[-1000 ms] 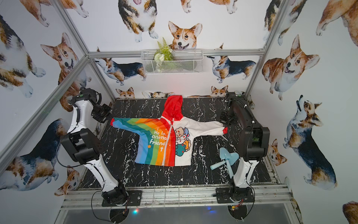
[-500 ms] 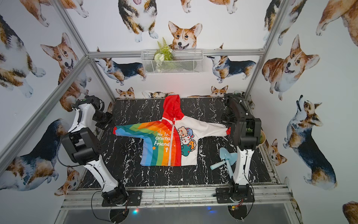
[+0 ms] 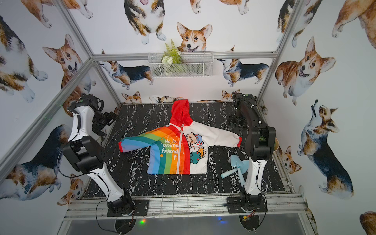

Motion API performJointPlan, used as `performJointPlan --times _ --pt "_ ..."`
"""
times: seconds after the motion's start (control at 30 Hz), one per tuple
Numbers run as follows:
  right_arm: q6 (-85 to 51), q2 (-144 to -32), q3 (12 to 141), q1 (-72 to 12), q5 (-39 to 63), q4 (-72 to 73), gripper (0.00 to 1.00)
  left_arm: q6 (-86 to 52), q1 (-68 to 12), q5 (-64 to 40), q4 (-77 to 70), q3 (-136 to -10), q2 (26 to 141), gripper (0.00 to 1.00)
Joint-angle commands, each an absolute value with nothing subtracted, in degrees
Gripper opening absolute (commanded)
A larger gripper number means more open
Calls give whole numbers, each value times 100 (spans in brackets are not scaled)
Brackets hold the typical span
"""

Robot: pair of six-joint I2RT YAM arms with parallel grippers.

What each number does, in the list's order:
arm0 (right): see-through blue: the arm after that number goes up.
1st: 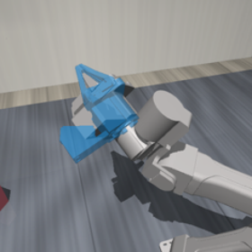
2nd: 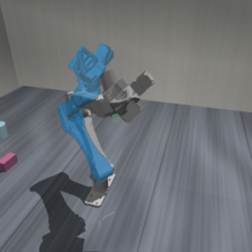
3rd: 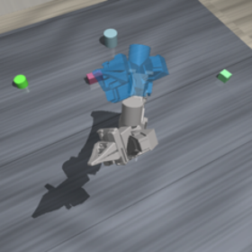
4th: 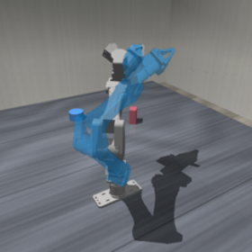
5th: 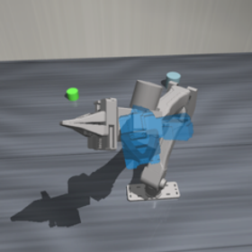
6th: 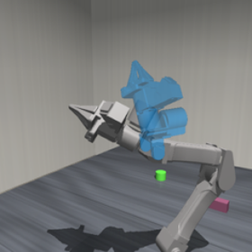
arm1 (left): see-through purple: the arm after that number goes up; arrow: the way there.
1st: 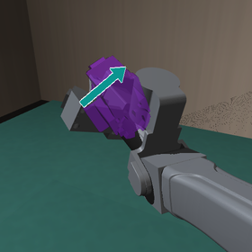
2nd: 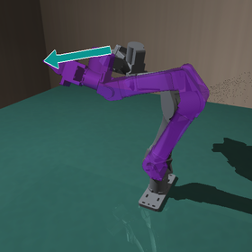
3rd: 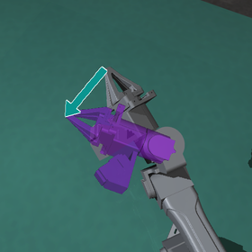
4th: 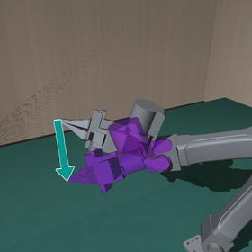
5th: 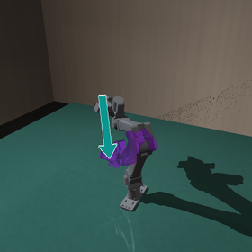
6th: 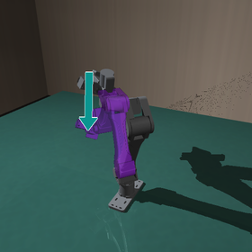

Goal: Unzip the jacket
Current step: Flatten out the jacket at the center of the board.

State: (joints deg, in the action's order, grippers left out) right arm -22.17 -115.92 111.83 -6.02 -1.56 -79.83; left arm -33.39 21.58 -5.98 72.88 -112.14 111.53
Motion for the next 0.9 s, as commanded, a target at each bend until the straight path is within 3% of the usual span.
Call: performJointPlan --times 0.0,0.03,0.13,0.27,0.37,0.43,0.53,0.63,0.87 --pt "-2106 -11388 11302 -915 141 -7876 66 -3017 2130 -623 7387 -10956 10939 100" --pt "-2060 -11342 11312 -1034 280 -7804 64 -3030 2064 -768 7335 -10849 10848 100" --pt "-2099 -11262 11239 -1316 744 -7646 50 -3009 1286 -1118 7136 -10565 10653 86" --pt "-1968 -11277 10980 -1778 1502 -7285 39 -2859 -180 -925 7115 -10454 10729 83" --pt "-1725 -11443 10952 -2163 2016 -7219 28 -3045 -721 -898 6998 -10115 10712 72" --pt "-1662 -11559 10897 -2381 2250 -7148 19 -3210 -802 -1032 6773 -9699 10545 60" --pt "-1637 -11830 10811 -2615 2479 -7069 10 -3229 -797 -1237 6621 -9207 10368 51" --pt "-1667 -12025 10802 -2750 2373 -7065 9 -3183 -761 -993 6744 -8972 10258 53" --pt "-1676 -12439 10736 -2795 2318 -7112 7 -3349 134 -1145 6512 -8695 10446 53"
